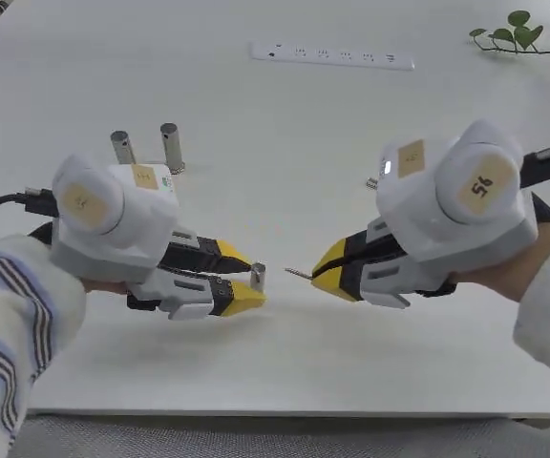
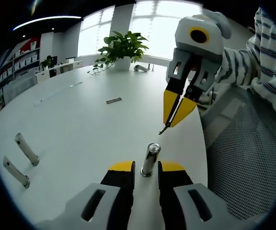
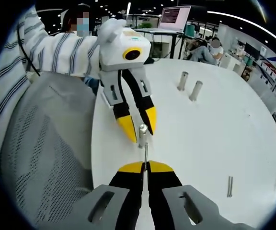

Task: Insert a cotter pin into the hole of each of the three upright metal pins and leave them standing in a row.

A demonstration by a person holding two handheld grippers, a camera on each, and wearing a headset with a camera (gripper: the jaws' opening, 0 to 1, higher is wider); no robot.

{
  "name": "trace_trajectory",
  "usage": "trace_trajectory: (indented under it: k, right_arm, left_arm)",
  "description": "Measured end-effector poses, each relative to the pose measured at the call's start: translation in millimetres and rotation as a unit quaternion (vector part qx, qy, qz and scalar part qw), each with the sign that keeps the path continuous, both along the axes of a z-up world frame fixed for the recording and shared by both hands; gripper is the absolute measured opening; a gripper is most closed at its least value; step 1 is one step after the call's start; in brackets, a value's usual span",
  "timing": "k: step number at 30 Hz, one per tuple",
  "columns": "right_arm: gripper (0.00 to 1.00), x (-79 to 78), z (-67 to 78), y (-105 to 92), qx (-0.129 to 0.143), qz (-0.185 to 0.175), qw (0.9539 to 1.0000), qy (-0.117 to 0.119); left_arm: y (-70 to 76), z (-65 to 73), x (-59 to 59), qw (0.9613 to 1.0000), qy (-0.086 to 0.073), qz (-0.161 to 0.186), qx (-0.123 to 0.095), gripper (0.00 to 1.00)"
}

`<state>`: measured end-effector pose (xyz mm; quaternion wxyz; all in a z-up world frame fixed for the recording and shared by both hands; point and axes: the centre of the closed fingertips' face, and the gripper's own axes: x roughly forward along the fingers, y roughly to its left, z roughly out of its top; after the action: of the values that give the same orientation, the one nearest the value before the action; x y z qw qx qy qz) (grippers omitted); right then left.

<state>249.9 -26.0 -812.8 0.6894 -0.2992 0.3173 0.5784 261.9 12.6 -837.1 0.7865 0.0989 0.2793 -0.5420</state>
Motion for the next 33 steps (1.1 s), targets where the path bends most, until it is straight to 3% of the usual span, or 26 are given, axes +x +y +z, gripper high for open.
trace_trajectory:
  k: [9,20,33]
  right_arm:
    - [0.03,4.8,-3.0,2.4,-0.014,0.035,0.9993,0.008]
    - [0.03,4.1,-1.4,8.1,-0.022,0.073,0.9970,0.009]
    - [0.03,2.6,-0.7,18.8,-0.023,0.095,0.9951,0.008]
  left_arm:
    - [-4.7,-3.6,-2.0,1.0000,0.004,-0.001,-0.001,0.08]
    - [-4.1,-5.0,-1.5,0.9994,-0.020,-0.023,0.012,0.08]
    - [-4.4,-5.8,-3.5,0.9990,-0.021,-0.037,0.011,0.07]
